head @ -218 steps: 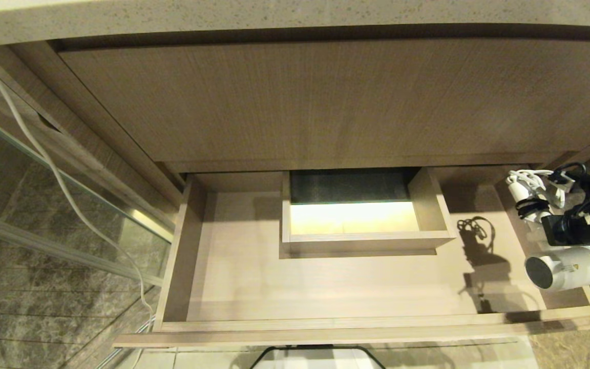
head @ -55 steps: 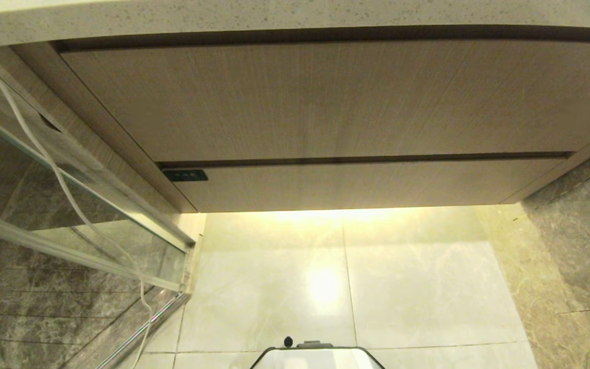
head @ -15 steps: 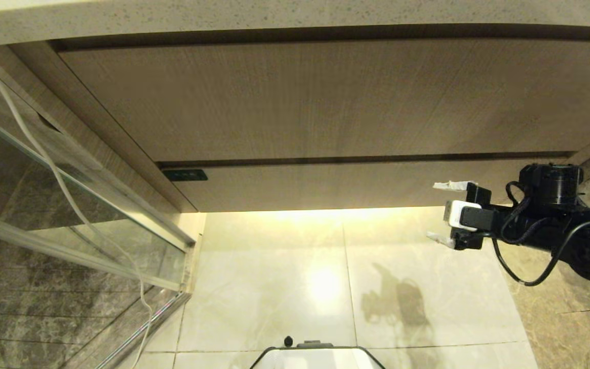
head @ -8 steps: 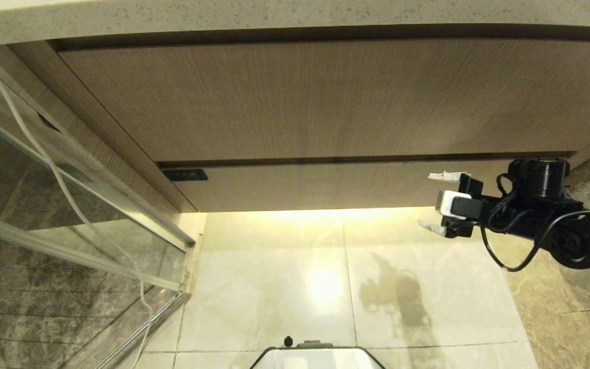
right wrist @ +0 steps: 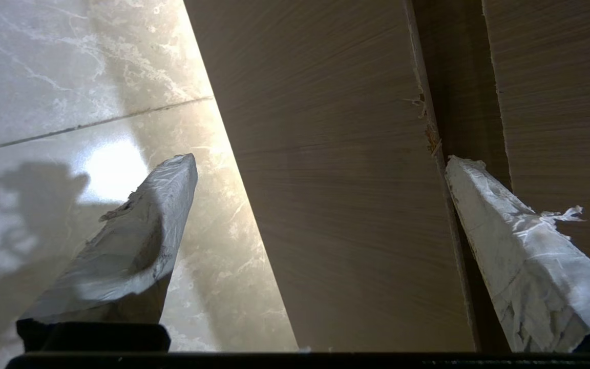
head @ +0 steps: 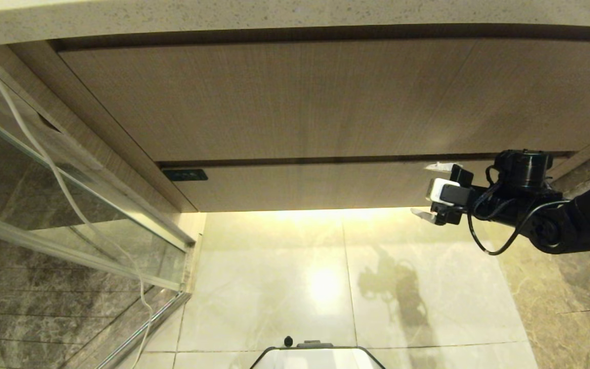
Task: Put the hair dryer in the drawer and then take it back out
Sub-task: Pull open the drawer
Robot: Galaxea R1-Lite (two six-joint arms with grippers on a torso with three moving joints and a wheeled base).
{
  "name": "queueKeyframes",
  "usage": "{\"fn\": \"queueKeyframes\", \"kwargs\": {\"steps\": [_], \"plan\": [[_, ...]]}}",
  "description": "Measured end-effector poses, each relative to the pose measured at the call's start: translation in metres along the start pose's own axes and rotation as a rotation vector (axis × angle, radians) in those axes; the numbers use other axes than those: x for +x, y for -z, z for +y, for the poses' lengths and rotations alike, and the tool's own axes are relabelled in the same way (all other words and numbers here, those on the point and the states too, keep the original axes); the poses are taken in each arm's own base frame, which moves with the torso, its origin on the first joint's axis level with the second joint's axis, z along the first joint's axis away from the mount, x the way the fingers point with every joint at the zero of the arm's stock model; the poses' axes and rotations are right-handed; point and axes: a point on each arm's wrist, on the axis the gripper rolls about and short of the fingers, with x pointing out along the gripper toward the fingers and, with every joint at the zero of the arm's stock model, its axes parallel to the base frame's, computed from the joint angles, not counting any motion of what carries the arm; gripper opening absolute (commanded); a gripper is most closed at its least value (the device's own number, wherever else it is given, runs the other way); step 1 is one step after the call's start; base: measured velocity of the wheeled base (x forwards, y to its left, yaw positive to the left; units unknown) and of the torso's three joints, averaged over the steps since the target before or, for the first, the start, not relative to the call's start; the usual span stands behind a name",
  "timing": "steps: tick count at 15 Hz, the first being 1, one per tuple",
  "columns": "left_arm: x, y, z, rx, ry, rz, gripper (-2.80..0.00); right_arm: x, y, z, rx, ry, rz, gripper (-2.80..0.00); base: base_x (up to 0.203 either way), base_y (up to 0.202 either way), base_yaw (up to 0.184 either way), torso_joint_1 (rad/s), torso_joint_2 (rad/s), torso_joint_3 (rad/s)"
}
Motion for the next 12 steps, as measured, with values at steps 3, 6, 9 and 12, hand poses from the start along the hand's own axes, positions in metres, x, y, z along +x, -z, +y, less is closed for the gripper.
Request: {"fn": "queueKeyframes", "kwargs": {"steps": [3,6,9,12], "plan": [[0.000,0.000,0.000,0.000,0.000,0.000,-2.80,0.007,0.003,0.000,-0.001,0.004,-0.002,0.00,0.000,0.000,0.000,0.000,0.00,0.000],[0.000,0.000,0.000,0.000,0.000,0.000,-2.80,0.013,0.006,0.000,-0.002,0.005,-0.003,0.00,0.000,0.000,0.000,0.000,0.00,0.000],[0.000,0.000,0.000,0.000,0.000,0.000,-2.80,0.018,0.008,-0.003,-0.004,0.029,-0.011,0.00,0.000,0.000,0.000,0.000,0.00,0.000],[0.000,0.000,0.000,0.000,0.000,0.000,-2.80,0.023,0.010,-0.005,-0.004,0.063,0.001,0.00,0.000,0.000,0.000,0.000,0.00,0.000]]}}
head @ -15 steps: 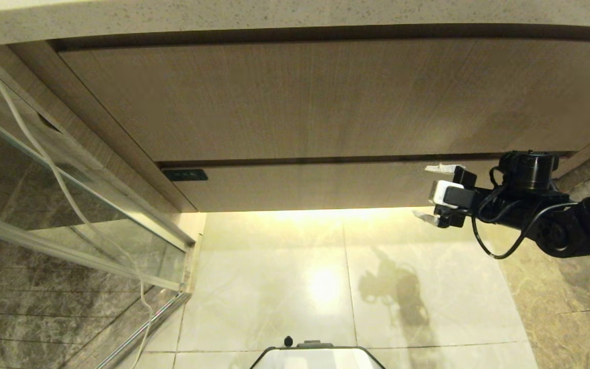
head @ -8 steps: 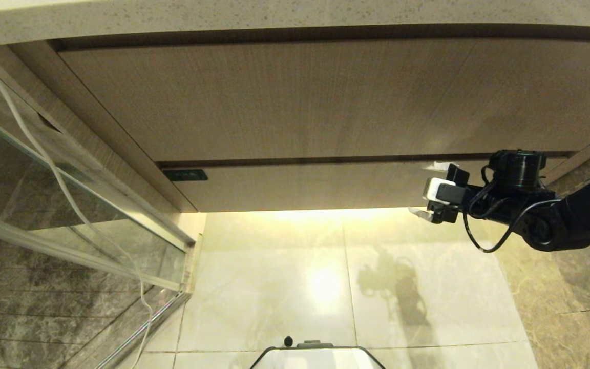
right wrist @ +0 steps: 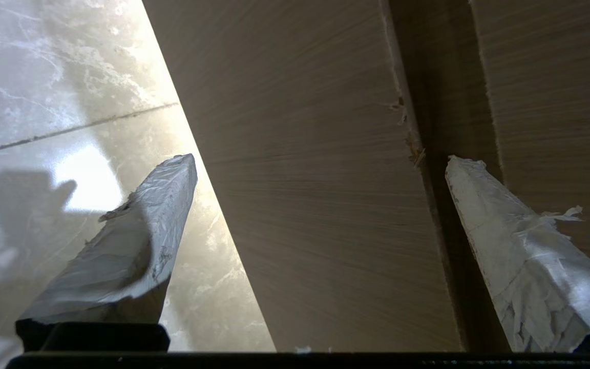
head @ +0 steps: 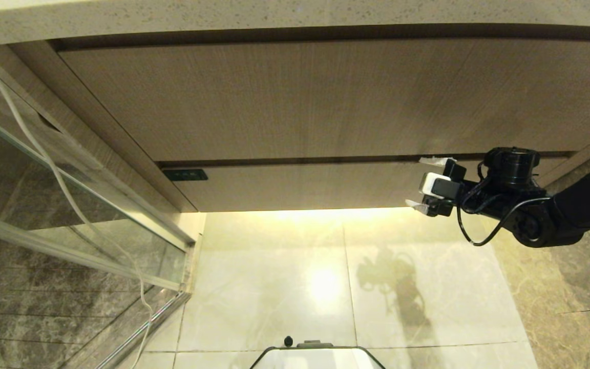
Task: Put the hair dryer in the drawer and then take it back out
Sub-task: Pull open the drawer
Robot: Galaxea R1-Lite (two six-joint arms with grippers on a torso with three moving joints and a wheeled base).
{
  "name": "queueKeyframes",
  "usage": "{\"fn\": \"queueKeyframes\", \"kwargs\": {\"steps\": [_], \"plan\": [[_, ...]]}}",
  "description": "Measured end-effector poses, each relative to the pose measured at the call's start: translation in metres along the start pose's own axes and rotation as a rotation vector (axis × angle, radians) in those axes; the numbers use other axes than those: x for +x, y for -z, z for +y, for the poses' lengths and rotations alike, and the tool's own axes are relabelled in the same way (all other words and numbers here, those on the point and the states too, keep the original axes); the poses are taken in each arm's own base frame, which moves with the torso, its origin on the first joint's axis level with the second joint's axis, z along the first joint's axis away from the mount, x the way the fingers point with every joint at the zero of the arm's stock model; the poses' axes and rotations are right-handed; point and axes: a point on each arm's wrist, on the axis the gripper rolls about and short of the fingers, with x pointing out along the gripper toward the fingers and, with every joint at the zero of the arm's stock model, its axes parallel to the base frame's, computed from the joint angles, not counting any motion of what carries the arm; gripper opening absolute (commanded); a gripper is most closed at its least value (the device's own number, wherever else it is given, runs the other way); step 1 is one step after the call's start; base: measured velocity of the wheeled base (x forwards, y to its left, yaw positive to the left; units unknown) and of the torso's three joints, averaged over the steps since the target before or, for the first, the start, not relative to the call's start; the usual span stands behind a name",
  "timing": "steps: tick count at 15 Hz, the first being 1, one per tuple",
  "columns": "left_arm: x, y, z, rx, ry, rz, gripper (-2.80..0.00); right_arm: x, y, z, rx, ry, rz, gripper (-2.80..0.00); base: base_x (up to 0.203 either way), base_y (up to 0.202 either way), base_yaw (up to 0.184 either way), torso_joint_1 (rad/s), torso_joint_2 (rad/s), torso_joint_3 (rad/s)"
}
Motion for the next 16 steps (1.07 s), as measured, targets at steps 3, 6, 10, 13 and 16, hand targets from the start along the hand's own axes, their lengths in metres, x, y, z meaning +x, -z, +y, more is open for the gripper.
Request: {"fn": "queueKeyframes", "kwargs": {"steps": [3,6,10,13,16], "plan": [[0.000,0.000,0.000,0.000,0.000,0.000,-2.80,0.005,0.002,0.000,-0.004,0.011,0.011,0.00,0.000,0.000,0.000,0.000,0.00,0.000],[0.000,0.000,0.000,0.000,0.000,0.000,-2.80,0.008,0.006,0.001,0.018,0.029,0.057,0.00,0.000,0.000,0.000,0.000,0.00,0.000],[0.000,0.000,0.000,0.000,0.000,0.000,-2.80,0.011,0.007,0.001,0.024,0.066,0.049,0.00,0.000,0.000,0.000,0.000,0.00,0.000],[0.000,0.000,0.000,0.000,0.000,0.000,-2.80,0.014,0.008,0.003,0.022,0.068,0.045,0.00,0.000,0.000,0.000,0.000,0.00,0.000],[0.000,0.000,0.000,0.000,0.000,0.000,-2.80,0.016,0.010,0.005,0.029,0.065,0.045,0.00,0.000,0.000,0.000,0.000,0.00,0.000]]}}
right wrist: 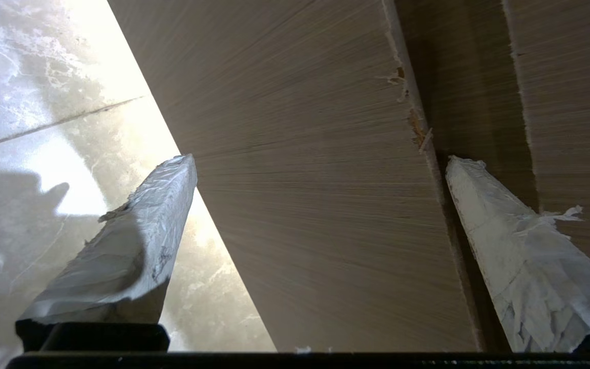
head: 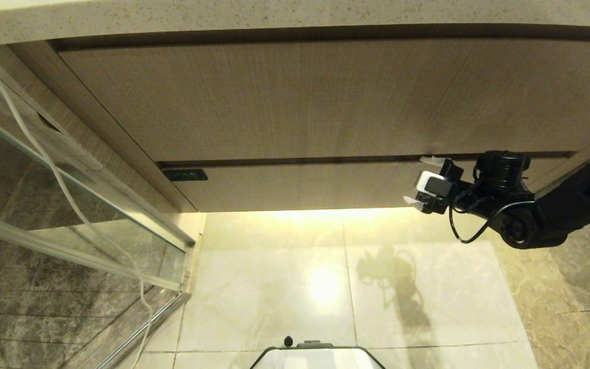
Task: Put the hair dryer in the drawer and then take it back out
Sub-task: Pull open the drawer
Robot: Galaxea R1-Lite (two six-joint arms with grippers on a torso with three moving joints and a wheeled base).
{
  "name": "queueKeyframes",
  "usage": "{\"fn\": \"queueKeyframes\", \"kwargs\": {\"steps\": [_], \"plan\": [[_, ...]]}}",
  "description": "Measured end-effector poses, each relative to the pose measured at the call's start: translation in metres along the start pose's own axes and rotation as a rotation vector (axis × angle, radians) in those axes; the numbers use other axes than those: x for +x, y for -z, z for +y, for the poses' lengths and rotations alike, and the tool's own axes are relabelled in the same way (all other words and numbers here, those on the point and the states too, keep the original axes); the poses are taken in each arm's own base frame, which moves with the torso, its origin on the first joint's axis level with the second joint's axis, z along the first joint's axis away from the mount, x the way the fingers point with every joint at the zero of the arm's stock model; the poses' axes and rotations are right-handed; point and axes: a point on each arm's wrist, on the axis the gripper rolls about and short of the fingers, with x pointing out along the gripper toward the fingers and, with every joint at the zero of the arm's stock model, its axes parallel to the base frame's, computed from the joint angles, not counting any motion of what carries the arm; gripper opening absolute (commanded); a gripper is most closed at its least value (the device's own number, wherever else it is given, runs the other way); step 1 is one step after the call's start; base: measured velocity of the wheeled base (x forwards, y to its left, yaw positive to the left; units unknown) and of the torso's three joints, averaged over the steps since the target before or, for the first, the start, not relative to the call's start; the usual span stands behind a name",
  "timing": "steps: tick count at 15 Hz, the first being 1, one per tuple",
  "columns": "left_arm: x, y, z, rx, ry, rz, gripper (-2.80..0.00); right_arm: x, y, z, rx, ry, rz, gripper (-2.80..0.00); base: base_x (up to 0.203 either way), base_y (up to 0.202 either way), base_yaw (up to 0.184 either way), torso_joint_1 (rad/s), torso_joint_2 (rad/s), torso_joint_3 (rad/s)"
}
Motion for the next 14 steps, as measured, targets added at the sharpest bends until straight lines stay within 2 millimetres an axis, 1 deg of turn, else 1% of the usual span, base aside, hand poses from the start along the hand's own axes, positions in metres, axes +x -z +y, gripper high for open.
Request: {"fn": "queueKeyframes", "kwargs": {"steps": [7,11,14], "plan": [[0.000,0.000,0.000,0.000,0.000,0.000,-2.80,0.013,0.006,0.001,-0.023,0.064,-0.026,0.00,0.000,0.000,0.000,0.000,0.00,0.000],[0.000,0.000,0.000,0.000,0.000,0.000,-2.80,0.019,0.012,0.010,0.000,0.047,-0.014,0.00,0.000,0.000,0.000,0.000,0.00,0.000],[0.000,0.000,0.000,0.000,0.000,0.000,-2.80,0.021,0.017,0.018,0.054,0.025,0.048,0.00,0.000,0.000,0.000,0.000,0.00,0.000]]}}
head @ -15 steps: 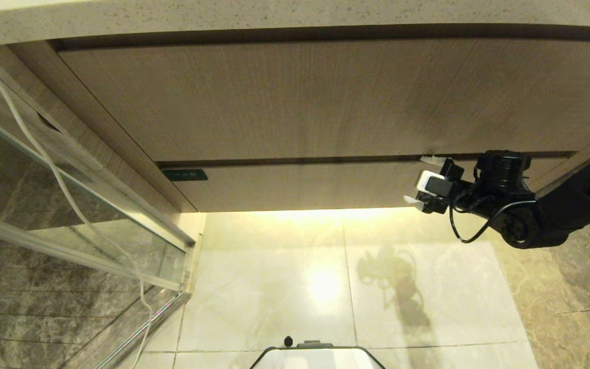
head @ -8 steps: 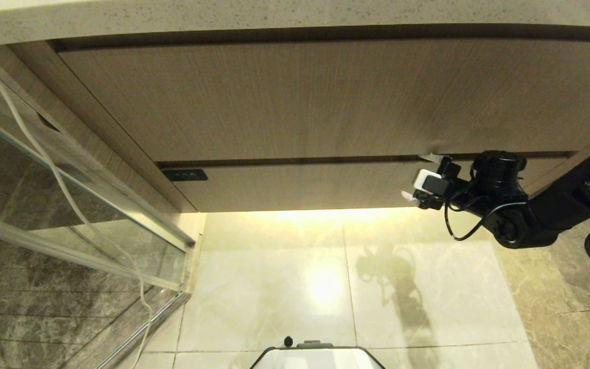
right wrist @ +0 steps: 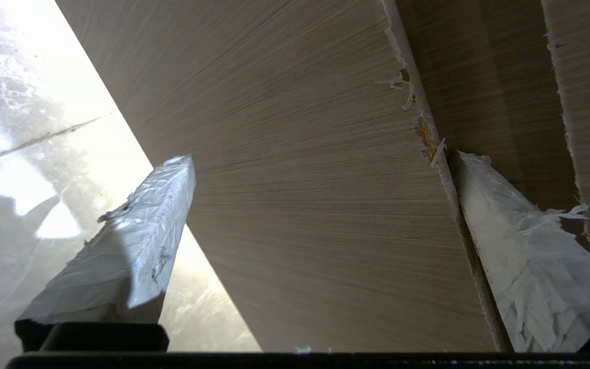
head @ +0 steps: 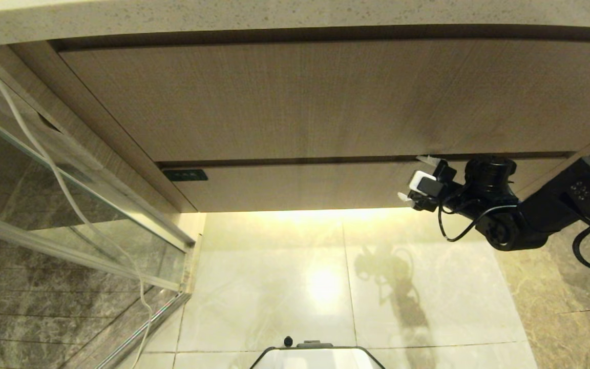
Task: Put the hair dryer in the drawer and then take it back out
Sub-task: Pull open the drawer
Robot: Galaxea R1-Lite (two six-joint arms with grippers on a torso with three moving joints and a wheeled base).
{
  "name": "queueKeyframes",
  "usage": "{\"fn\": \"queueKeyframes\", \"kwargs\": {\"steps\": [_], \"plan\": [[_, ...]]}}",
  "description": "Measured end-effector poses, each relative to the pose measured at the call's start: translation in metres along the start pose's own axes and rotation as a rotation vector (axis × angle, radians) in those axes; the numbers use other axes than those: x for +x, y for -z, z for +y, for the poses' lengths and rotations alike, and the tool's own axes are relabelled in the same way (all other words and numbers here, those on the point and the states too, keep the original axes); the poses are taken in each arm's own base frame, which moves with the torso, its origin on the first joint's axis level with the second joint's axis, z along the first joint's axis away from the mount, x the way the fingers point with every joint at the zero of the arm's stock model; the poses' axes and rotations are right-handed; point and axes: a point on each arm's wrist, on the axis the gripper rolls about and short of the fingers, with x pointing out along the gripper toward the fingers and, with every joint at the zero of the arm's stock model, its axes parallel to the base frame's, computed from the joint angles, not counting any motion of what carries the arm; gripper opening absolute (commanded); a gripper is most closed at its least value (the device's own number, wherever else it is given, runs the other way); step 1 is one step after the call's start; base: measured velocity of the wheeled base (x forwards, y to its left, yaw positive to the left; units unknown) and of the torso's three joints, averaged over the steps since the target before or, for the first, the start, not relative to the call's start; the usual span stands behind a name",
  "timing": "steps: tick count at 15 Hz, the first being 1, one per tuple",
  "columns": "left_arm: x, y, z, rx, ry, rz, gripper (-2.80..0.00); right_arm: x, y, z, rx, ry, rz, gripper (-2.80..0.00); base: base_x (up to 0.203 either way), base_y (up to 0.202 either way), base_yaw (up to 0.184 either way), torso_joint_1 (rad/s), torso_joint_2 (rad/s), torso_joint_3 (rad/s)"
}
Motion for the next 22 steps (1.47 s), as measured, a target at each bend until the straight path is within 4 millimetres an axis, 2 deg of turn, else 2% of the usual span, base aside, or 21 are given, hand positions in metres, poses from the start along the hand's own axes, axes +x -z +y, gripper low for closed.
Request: {"fn": "queueKeyframes", "kwargs": {"steps": [7,18,20,22], "plan": [[0.000,0.000,0.000,0.000,0.000,0.000,-2.80,-0.018,0.000,0.008,0.077,-0.159,0.113,0.00,0.000,0.000,0.000,0.000,0.00,0.000],[0.000,0.000,0.000,0.000,0.000,0.000,-2.80,-0.037,-0.006,0.007,0.089,-0.177,0.158,0.00,0.000,0.000,0.000,0.000,0.00,0.000],[0.000,0.000,0.000,0.000,0.000,0.000,-2.80,-0.046,-0.008,0.009,0.095,-0.195,0.165,0.00,0.000,0.000,0.000,0.000,0.00,0.000],[0.000,0.000,0.000,0.000,0.000,0.000,-2.80,-0.063,-0.011,0.013,0.111,-0.235,0.189,0.00,0.000,0.000,0.000,0.000,0.00,0.000]]}}
